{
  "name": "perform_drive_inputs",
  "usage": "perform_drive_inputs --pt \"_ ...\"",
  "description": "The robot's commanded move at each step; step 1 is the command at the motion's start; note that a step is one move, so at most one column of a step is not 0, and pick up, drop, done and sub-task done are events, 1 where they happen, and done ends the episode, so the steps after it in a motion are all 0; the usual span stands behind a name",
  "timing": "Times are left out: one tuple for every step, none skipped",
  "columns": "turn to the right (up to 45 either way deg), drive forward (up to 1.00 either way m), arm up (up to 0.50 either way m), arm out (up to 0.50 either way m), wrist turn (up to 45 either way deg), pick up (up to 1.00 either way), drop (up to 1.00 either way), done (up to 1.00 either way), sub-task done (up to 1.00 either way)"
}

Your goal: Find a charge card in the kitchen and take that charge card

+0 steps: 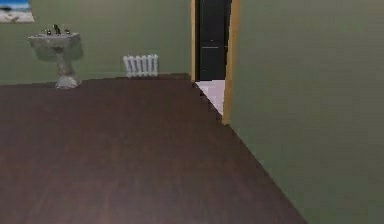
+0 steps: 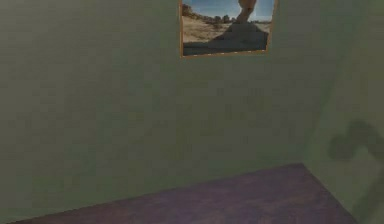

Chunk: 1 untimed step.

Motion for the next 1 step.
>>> perform_drive_inputs --pt "-3.0 0.0 0.0 0.0 0.0 0.0 0.0 0.0 0.0"
